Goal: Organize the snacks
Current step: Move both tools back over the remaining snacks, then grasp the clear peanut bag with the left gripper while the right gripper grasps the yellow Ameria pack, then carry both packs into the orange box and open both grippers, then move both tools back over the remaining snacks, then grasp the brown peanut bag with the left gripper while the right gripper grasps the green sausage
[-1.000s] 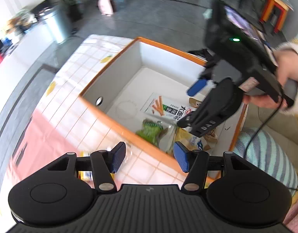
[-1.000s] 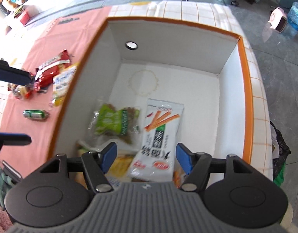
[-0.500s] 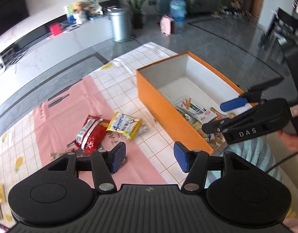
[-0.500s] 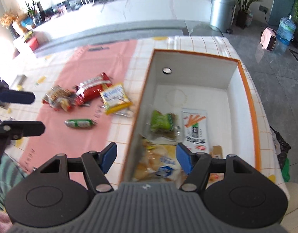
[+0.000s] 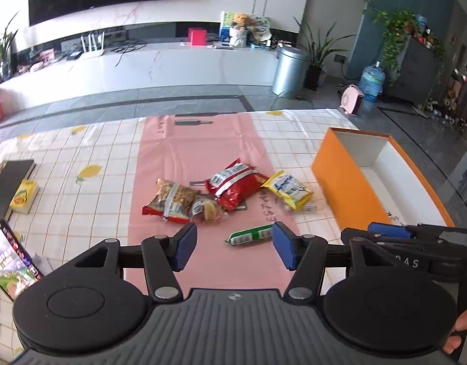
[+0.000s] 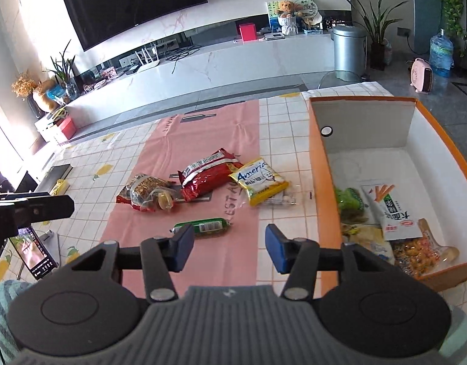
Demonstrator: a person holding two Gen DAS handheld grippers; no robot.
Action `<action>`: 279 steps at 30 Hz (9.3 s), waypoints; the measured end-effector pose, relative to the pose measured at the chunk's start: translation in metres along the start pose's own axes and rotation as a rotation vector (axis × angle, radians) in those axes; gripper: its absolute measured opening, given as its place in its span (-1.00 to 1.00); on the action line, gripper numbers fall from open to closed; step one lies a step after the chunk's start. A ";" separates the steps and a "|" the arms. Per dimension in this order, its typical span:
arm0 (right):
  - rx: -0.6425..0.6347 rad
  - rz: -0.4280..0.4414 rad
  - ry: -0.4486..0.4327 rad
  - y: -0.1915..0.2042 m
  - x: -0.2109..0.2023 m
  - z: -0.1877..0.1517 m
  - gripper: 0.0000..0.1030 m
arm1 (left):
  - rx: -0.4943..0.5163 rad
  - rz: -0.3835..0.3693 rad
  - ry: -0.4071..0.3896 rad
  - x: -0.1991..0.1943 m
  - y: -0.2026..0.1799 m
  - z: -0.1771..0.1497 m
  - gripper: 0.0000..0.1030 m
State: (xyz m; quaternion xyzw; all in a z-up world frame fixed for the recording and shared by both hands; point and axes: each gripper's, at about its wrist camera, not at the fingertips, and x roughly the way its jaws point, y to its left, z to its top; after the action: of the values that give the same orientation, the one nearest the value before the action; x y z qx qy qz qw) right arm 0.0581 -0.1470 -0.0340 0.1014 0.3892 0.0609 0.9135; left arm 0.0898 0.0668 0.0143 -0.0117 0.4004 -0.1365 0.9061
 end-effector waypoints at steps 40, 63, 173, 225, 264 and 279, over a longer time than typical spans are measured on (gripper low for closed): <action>-0.213 -0.183 0.035 -0.022 0.191 0.058 0.45 | 0.058 0.045 0.116 0.181 0.022 0.010 0.30; -0.239 -0.137 0.060 -0.026 0.203 0.041 0.07 | 0.019 0.093 0.151 0.202 0.020 0.006 0.08; -0.198 -0.320 0.338 -0.181 0.070 0.082 0.39 | 1.029 -0.232 0.292 0.224 -0.264 0.069 0.48; 0.238 -0.027 0.182 0.019 0.129 -0.003 -0.01 | 0.340 0.066 0.131 0.092 0.048 0.032 0.51; 0.096 -0.089 0.229 0.041 0.206 0.012 -0.47 | 0.275 0.058 0.265 0.217 0.077 0.038 -0.06; 0.114 -0.027 0.215 0.024 0.151 0.009 -0.51 | 0.213 0.015 0.214 0.140 0.033 0.042 -0.13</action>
State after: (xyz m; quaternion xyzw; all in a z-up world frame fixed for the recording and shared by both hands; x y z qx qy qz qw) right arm 0.1679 -0.0964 -0.1282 0.1409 0.4893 0.0368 0.8599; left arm 0.2181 0.0595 -0.0622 0.1023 0.4781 -0.1720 0.8552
